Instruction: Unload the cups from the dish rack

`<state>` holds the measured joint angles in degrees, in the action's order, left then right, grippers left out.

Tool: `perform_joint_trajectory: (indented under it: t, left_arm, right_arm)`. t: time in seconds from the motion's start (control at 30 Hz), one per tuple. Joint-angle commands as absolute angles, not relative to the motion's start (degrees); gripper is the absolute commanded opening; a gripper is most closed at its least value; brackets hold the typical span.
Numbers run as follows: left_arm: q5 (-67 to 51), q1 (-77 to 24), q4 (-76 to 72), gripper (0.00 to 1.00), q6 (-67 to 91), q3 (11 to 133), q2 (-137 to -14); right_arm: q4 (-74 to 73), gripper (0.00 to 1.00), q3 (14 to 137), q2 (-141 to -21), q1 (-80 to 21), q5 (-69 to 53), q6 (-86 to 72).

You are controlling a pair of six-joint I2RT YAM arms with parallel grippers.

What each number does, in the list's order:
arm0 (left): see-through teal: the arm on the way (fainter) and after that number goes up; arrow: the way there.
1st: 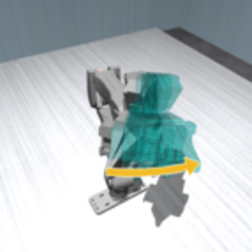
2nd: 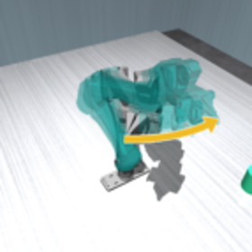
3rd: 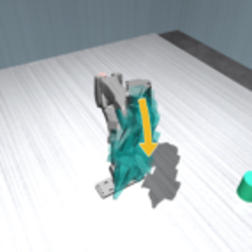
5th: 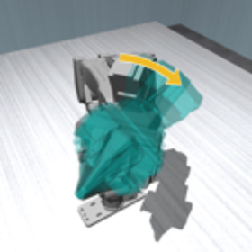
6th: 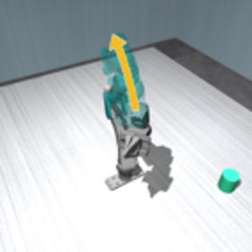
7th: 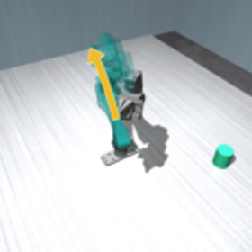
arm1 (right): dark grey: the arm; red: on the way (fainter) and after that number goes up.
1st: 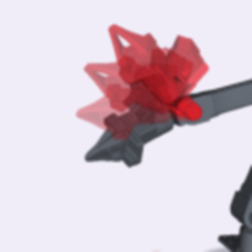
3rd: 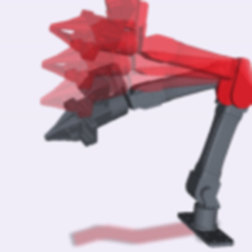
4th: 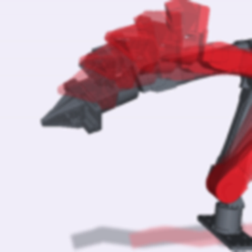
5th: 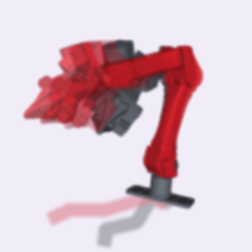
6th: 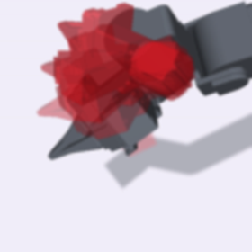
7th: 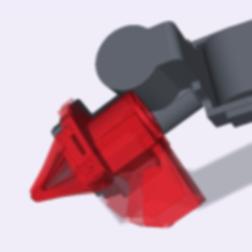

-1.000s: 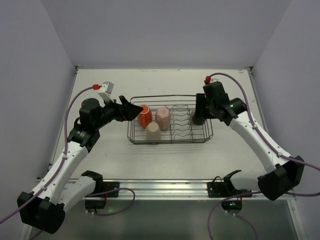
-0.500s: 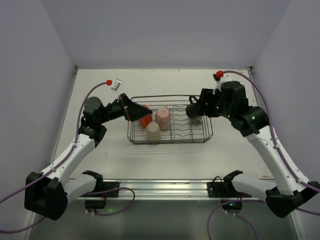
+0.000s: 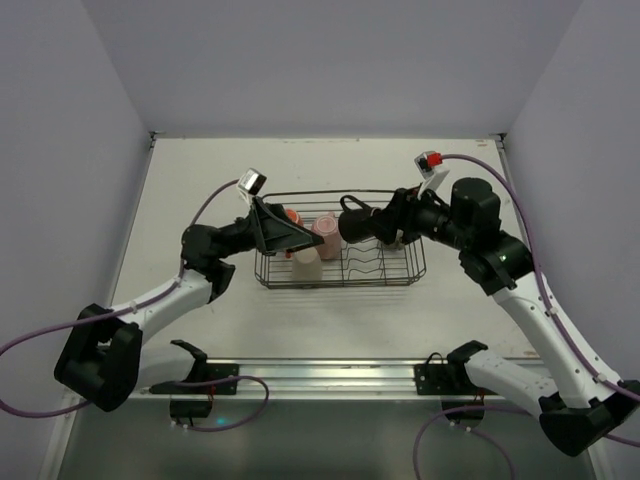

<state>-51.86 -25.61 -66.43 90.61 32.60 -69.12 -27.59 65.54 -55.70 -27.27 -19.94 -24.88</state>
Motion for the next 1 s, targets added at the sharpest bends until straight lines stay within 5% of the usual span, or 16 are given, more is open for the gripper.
perform_joint_trajectory:
  t: [0.0, 0.5, 0.97]
  left_arm:
    - [-48.61, -28.30, -78.49, 0.88, 99.14, 32.26, -70.49]
    - [-45.26, -29.62, -61.00, 0.86, 87.63, 35.59, -70.31]
    - [-44.56, -32.17, -79.95, 0.83, 99.66, 35.07, -75.85]
  right_arm:
    - [-14.78, 0.00, 63.73, -53.44, -27.33, -26.98, -26.89]
    - [-13.19, 0.00, 63.55, -50.98, -27.25, -32.34, -29.18]
    - [-1.94, 0.00, 57.14, -52.47, -27.25, -38.94, -32.87]
